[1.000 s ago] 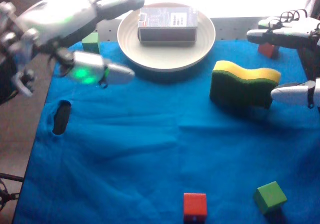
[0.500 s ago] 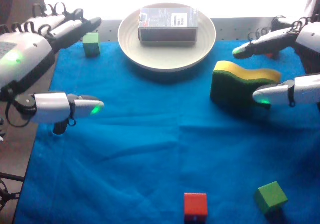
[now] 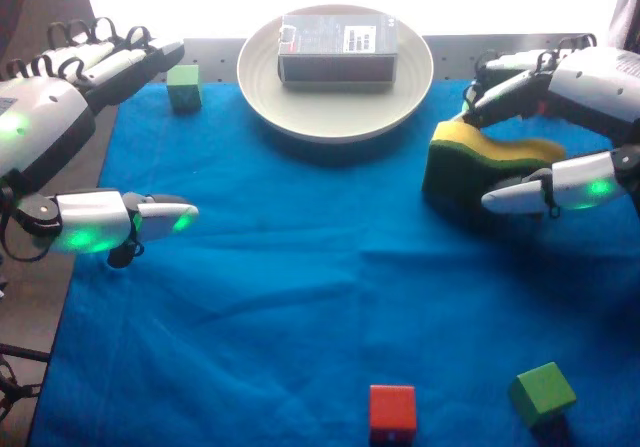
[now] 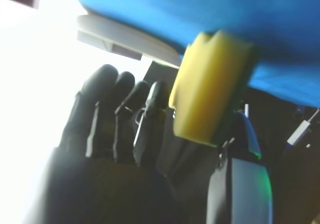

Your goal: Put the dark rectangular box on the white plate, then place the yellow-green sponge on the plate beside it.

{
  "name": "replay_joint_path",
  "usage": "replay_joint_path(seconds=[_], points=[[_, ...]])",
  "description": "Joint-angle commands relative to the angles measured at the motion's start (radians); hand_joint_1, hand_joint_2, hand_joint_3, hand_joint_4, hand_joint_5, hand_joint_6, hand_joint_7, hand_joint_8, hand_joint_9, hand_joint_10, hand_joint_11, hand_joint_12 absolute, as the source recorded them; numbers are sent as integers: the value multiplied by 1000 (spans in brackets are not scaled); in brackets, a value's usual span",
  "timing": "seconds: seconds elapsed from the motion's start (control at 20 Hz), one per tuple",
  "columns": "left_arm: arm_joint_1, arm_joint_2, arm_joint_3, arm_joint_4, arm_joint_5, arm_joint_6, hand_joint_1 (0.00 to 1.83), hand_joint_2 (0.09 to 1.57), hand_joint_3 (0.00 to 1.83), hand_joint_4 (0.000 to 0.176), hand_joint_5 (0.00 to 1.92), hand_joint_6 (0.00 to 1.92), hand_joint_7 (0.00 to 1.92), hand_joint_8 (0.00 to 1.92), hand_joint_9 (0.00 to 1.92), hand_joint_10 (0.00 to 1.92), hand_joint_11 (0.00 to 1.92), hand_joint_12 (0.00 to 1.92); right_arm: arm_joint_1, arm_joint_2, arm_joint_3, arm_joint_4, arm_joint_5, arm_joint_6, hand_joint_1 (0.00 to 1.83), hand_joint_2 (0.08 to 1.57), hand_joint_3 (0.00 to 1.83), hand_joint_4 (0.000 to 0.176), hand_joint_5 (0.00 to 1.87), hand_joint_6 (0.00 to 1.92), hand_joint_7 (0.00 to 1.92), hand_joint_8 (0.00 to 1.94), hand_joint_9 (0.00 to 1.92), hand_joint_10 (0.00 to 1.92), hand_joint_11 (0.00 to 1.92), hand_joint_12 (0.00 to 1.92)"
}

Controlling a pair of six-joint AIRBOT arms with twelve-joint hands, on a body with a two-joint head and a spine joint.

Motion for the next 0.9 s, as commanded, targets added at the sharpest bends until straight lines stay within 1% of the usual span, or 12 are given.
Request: replay_joint_path(seconds=[0.0,0.05,0.1,0.25,0.3,0.35,0.45,0.5,0.65,0.7,0.75,0.85], points=[[-5,6,-1,15,-130,-9,709,939,5,71,167,11,61,12,0,0,0,0,16,-3,9,39,97,4,1083,1055,5,0,844,19,327,1256,345,1662,380,1907],[-5,6,-1,16,-132,-12,713,932,2,73,172,12,72,15,0,0,0,0,18,-3,10,39,97,4,1130,1143,0,0,868,903,384,1486,438,1746,527,1918],[-3,6,-1,18,-135,-18,720,940,5,63,171,10,77,15,0,0,0,0,20,-3,11,39,97,4,1188,1246,0,0,728,1116,645,1640,536,1796,598,1920],[5,6,-1,20,-146,-36,740,951,7,53,165,5,80,11,0,0,0,0,33,-3,12,39,97,4,1208,1272,0,0,710,1163,713,1706,812,1912,906,1921],[7,6,-2,20,-149,-40,753,954,8,57,162,3,78,8,0,0,0,0,39,-3,11,39,97,4,1214,1259,0,0,732,1147,735,1670,821,1883,911,1921],[9,6,-2,20,-151,-42,750,951,6,63,158,1,80,8,0,0,0,0,48,-4,11,38,97,4,1306,1254,7,0,712,1230,683,1566,722,1717,764,1881],[17,6,-4,18,-156,-45,753,961,8,71,159,1,86,8,0,0,0,0,86,-7,11,21,98,4,1326,1242,0,0,700,1307,700,1455,745,1589,741,1816],[19,6,-4,18,-157,-46,721,967,10,62,163,2,95,10,14,5,0,0,96,-8,11,19,99,4,1327,1237,0,0,720,1324,698,1420,751,1560,734,1804],[23,5,-6,18,-162,-49,722,960,5,55,177,6,106,9,21,6,0,0,159,-50,45,12,100,4,1331,1227,0,0,736,1306,721,1386,769,1540,762,1834],[23,5,-7,19,-162,-50,728,957,3,63,172,3,95,4,10,1,0,0,174,-67,59,13,100,4,1332,1229,0,0,739,1253,721,1438,752,1561,706,1842],[23,5,-7,21,-163,-51,720,953,1,69,170,2,96,4,10,1,0,0,192,-87,75,13,100,4,1329,1232,1,0,736,1273,739,1450,713,1543,521,1809],[23,4,-8,26,-164,-58,744,947,0,68,182,6,100,4,8,0,0,0,228,-136,115,10,98,4,1335,1215,0,0,756,1303,753,1412,758,1414,556,1512]])
